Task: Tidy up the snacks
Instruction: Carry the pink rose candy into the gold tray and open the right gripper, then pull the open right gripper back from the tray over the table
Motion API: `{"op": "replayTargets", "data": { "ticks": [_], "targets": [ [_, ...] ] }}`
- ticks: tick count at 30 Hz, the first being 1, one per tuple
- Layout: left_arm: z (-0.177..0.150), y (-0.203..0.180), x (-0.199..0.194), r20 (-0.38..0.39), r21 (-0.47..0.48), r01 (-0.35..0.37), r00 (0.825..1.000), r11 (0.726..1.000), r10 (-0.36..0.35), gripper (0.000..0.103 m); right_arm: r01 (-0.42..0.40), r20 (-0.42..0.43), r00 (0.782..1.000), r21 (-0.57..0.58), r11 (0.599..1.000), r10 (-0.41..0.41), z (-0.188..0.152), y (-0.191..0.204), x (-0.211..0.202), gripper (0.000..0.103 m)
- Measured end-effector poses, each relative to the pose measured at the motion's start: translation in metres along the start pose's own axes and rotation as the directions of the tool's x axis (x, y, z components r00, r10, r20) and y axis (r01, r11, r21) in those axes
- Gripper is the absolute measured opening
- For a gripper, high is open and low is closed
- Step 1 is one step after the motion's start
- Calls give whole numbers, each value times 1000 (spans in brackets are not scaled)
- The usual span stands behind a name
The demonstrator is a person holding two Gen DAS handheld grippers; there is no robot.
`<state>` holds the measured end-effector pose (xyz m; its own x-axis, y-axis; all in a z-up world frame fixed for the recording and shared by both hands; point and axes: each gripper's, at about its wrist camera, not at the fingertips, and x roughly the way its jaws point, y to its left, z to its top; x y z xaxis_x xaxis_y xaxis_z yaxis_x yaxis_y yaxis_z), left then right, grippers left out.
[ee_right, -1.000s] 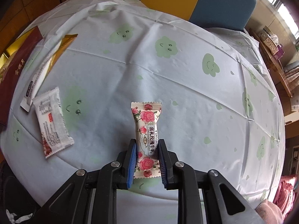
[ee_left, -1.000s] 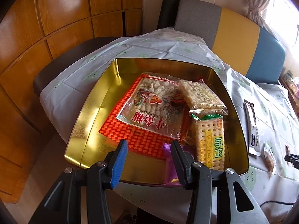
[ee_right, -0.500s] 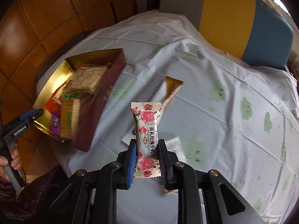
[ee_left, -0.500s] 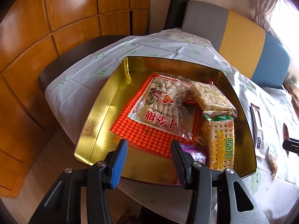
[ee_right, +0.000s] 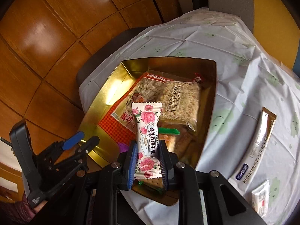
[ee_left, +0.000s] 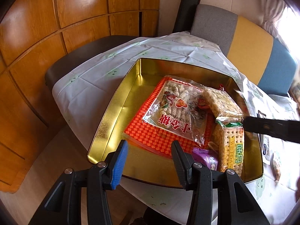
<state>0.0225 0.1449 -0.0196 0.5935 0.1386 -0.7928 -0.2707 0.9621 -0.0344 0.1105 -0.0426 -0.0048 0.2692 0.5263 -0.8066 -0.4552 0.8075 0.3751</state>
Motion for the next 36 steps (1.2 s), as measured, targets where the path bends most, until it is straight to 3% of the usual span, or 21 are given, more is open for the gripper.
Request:
{"op": "replayTargets", "data": {
  "ticks": [6, 10, 23, 36],
  "targets": [
    [-1, 3, 2, -7, -8, -1, 1000, 1000, 1, 48, -9, -47, 999, 50, 999, 12, 16, 8, 48, 27],
    [-1, 5, 4, -8, -15, -4, 1000, 1000, 4, 48, 5, -49, 999, 41, 999, -3, 15, 14, 56, 27],
    [-4, -2, 2, -1, 9, -3, 1000, 1000, 3, 48, 70, 47, 997, -15, 997, -69, -5, 20, 19, 27],
    [-6, -8, 0, 1, 26, 5, 1000, 1000, -5, 48, 118, 88, 989, -7, 993, -117, -22, 16, 2, 27]
  ]
}}
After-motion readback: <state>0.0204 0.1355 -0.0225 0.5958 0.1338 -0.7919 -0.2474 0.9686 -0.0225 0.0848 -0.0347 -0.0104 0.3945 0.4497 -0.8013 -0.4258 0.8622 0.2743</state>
